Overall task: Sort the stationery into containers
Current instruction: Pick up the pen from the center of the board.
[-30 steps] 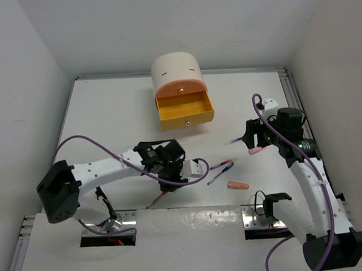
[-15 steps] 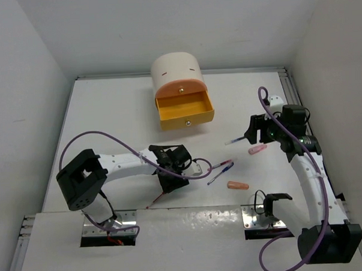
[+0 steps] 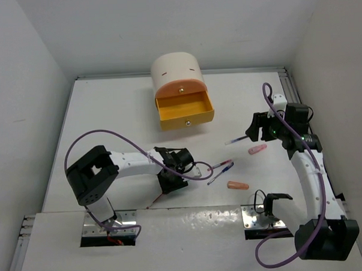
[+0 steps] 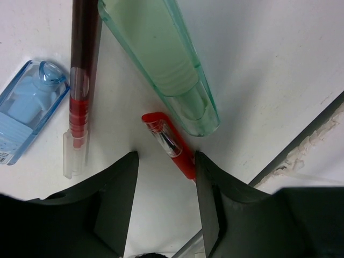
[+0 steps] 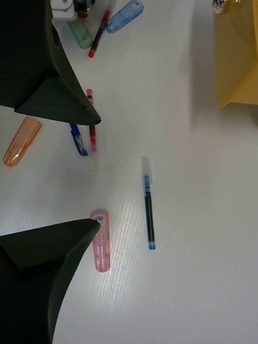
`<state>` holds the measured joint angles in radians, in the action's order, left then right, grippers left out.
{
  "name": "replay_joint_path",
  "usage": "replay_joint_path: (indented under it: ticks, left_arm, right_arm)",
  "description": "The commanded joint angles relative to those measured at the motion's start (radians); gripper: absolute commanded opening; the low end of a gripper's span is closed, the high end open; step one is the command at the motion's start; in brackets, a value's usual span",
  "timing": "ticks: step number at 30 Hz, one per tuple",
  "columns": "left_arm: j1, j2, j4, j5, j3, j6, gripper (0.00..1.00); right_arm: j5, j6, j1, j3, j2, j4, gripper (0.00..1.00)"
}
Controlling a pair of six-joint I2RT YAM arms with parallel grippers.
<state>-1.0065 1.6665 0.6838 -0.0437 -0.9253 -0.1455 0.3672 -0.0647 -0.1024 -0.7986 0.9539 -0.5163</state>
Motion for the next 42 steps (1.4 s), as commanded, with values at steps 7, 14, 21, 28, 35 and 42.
replay_joint_path:
  ticks: [7, 14, 21, 28, 35, 42]
  left_arm:
    - [-0.050, 0.082, 0.014, -0.004, -0.032, 0.014, 0.37]
    - [-0.063, 0.141, 0.030, -0.004, -0.084, 0.014, 0.21]
    - [-0.073, 0.090, 0.036, 0.002, -0.093, 0.000, 0.00]
    - [-0.072, -0.123, 0.092, 0.012, -0.145, -0.040, 0.00]
    - [0.009, -0.310, 0.164, -0.145, -0.459, -0.228, 0.00]
    - [0.121, -0.042, 0.359, -0.087, -1.154, -0.459, 0.00]
  right_arm:
    - [0.045, -0.004, -0.039, -0.010, -0.001, 0.045, 0.70]
    - [0.058, -0.007, -0.054, -0.019, 0.011, 0.039, 0.70]
    - [0.059, 0.003, -0.060, -0.031, 0.003, 0.022, 0.70]
    - [0.081, -0.020, -0.060, -0.053, 0.006, 0.013, 0.69]
    - [0.117, -0.058, -0.057, -0.059, 0.023, 0.007, 0.69]
    - [0.127, -0.073, -0.056, -0.047, 0.028, 0.006, 0.68]
